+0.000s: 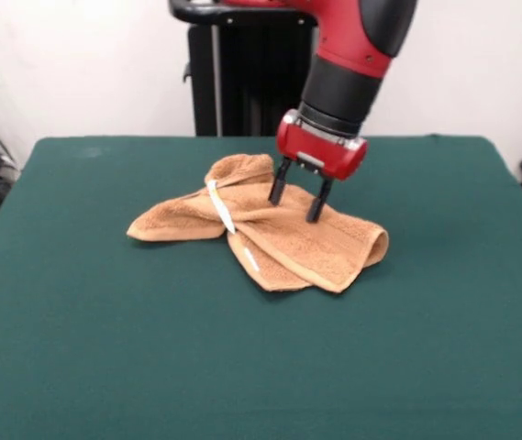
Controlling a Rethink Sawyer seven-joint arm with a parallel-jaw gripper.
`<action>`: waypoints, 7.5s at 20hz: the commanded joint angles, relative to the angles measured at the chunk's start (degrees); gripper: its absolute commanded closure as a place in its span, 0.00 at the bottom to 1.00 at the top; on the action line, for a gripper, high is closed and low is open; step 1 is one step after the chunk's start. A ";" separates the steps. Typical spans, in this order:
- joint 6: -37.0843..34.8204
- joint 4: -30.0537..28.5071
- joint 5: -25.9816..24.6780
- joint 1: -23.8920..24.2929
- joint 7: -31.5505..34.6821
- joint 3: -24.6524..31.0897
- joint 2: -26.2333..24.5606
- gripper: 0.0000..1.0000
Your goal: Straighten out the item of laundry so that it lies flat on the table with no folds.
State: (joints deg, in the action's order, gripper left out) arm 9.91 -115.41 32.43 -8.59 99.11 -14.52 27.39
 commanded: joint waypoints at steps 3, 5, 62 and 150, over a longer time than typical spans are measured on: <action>4.17 -4.47 -2.83 4.85 16.67 6.97 -2.94 0.00; 5.34 -4.60 -3.10 4.79 16.72 6.29 -3.04 0.00; 23.64 -2.15 11.16 -4.88 24.89 1.51 -11.67 0.00; -59.49 -10.55 31.61 22.09 -26.19 25.62 18.19 1.00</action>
State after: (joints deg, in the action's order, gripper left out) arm -43.75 -112.43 46.25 7.23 110.05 -10.93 43.46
